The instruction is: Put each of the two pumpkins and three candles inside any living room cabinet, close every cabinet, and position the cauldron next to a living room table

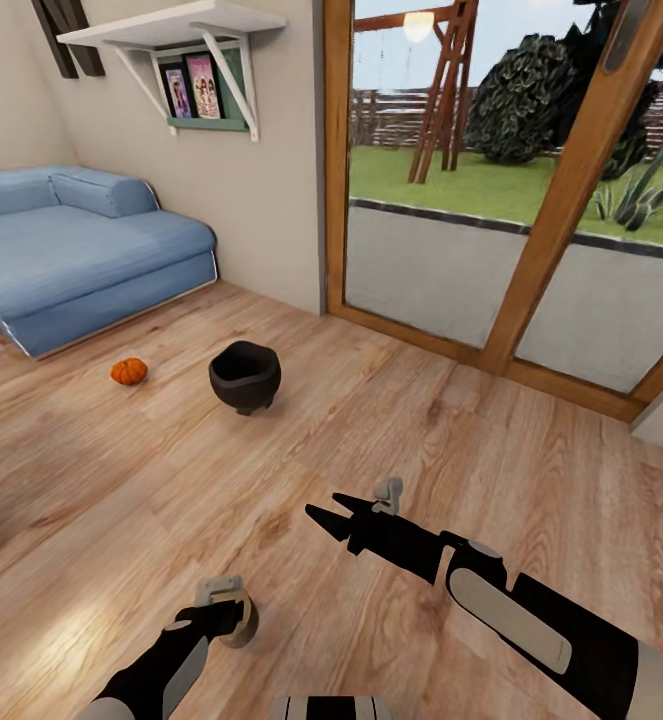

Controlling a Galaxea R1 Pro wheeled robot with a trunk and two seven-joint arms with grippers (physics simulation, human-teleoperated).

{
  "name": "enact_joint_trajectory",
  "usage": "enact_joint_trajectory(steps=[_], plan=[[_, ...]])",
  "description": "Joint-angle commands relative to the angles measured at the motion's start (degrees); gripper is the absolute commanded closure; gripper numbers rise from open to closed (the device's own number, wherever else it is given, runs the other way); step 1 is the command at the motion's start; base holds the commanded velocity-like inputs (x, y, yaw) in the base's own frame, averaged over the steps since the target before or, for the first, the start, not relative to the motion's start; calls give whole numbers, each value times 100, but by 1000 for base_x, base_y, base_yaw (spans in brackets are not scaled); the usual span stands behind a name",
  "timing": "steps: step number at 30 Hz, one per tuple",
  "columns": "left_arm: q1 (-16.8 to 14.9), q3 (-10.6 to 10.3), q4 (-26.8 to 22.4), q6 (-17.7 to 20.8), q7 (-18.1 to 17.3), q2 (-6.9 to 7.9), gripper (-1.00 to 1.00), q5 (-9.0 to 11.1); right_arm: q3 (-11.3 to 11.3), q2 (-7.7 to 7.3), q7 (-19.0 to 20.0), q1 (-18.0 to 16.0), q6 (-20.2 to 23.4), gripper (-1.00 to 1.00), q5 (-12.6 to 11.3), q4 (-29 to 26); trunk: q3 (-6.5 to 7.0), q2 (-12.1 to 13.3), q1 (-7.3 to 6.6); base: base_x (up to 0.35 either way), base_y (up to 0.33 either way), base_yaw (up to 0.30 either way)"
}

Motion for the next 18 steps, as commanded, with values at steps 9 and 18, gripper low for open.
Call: enact_joint_trajectory(steps=[9, 18], plan=[[-1, -45, -22, 29, 41, 5, -100, 41, 11, -4, 4, -6, 18, -100, -56, 1, -5, -2, 0, 114, 0, 0], [-1, -45, -26, 30, 41, 6, -100, 32, 8, -4, 4, -6, 18, -100, -55, 1, -5, -2, 0, 86, 0, 0]])
